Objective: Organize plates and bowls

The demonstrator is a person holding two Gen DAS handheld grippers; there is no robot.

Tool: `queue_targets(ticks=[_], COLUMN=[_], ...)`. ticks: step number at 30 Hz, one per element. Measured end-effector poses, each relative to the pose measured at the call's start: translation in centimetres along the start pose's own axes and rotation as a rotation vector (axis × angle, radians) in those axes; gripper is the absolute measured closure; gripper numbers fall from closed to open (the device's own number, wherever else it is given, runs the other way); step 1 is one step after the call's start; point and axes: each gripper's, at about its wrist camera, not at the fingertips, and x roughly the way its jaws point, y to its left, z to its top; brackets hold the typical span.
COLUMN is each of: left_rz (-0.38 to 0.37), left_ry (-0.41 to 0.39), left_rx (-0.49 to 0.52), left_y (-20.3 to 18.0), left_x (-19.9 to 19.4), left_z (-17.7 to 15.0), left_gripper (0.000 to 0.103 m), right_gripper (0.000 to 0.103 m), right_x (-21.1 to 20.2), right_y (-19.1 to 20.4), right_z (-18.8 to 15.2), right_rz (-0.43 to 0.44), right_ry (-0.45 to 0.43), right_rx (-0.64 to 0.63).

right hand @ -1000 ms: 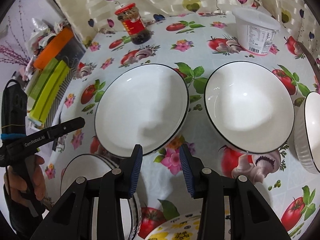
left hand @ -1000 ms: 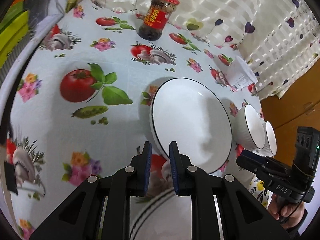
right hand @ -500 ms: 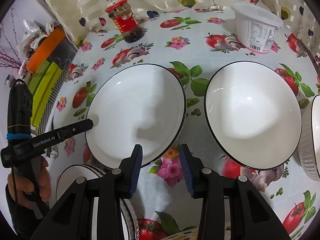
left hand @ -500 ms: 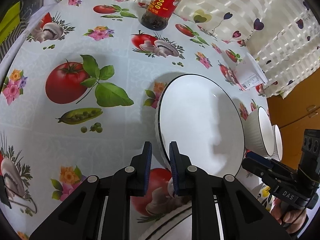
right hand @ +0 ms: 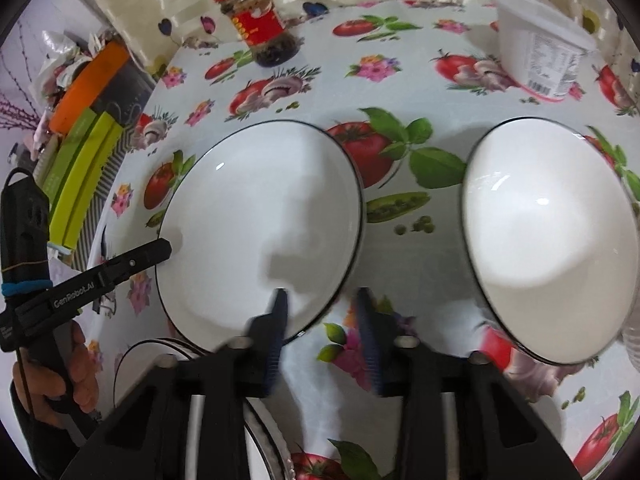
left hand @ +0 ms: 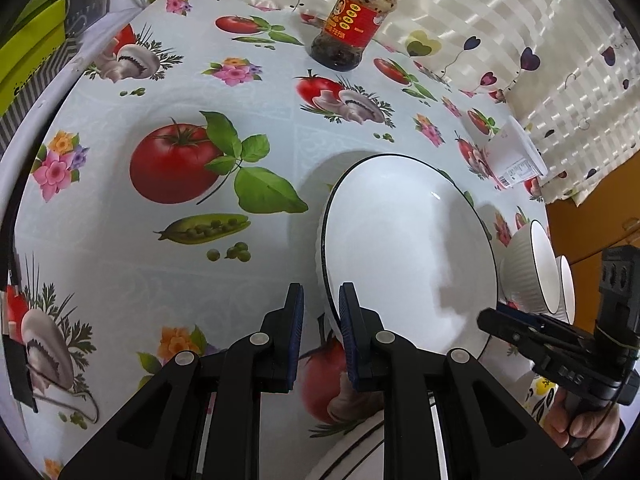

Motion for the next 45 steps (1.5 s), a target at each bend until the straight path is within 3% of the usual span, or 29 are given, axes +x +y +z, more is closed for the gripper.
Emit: queue_targets(ticks=[13,24,45], left_rz=[-0.018,0.033,0.042], left_ry=[0.029,0.025,-0.008], left_rx=[-0.038,-0.015,-0.012], left_y=[0.8,0.0,-0.6], left_x=[0.1,-0.1,-2.5], left_z=[-1.3,-1.4,-0.9], left_gripper=[0.084,0.084,0.084], right_gripper=[0.085,0.088,0.088], right_x=[1.5,1.9,0.0], right_y=[0.8,1.0,2.2], right_z=[1.8,2.3,2.6], right_rz=[0.008,-0.006,-0.001], right_ry=[0.016,0.005,-0.017], right_rx=[-0.033,-0.042,-0.07])
